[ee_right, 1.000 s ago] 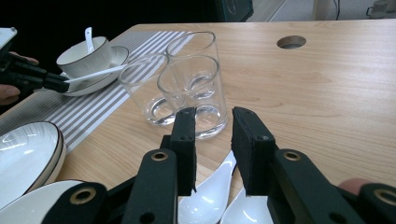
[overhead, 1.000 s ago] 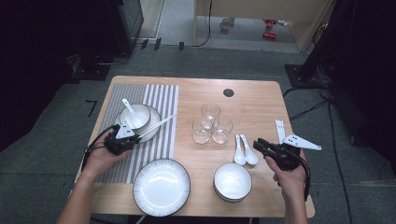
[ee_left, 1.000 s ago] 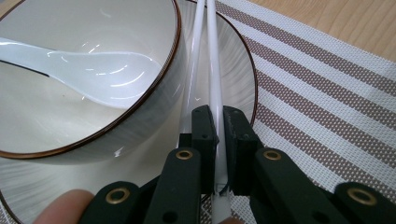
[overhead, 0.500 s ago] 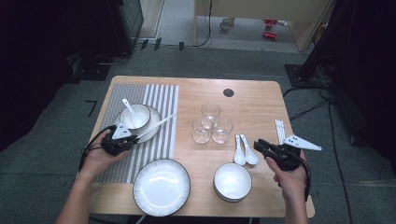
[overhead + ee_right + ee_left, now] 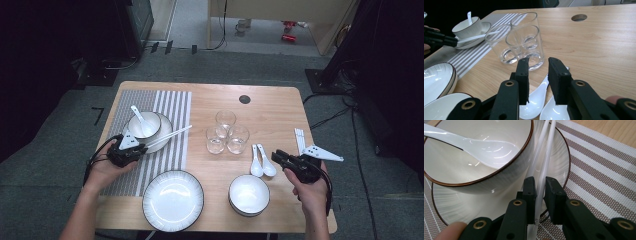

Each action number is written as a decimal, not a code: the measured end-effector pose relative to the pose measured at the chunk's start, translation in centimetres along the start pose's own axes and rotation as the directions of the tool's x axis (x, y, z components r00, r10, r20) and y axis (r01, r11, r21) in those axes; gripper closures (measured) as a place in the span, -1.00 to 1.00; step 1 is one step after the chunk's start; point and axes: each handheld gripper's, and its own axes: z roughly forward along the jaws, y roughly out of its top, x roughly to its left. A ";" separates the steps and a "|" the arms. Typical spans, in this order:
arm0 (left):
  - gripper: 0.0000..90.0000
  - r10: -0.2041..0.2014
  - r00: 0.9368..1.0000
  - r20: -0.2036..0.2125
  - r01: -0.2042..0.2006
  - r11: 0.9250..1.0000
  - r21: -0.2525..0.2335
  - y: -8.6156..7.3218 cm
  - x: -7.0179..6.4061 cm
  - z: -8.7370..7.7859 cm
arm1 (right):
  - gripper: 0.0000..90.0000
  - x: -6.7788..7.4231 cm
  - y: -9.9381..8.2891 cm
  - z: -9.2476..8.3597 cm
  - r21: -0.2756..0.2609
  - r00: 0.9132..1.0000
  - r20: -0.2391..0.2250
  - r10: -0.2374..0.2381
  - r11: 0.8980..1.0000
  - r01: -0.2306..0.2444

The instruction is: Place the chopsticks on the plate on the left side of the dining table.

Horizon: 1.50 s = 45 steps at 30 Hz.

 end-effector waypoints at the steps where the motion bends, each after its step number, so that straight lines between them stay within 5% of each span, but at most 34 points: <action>1: 0.75 0.000 1.000 0.001 0.000 1.000 0.001 0.0 0.0 0.0 | 0.58 0.0 0.0 0.0 0.000 1.000 0.000 0.001 1.000 -0.001; 26: 0.59 -0.020 0.996 -0.083 0.019 1.000 -0.003 -0.7 1.0 -0.7 | 0.58 -0.2 -0.2 0.1 0.011 1.000 0.005 0.005 1.000 -0.005; 45: 0.48 -0.030 0.996 -0.086 0.031 1.000 0.006 -1.1 1.4 -0.7 | 0.58 -0.2 -0.2 0.1 0.016 1.000 0.005 0.008 1.000 -0.008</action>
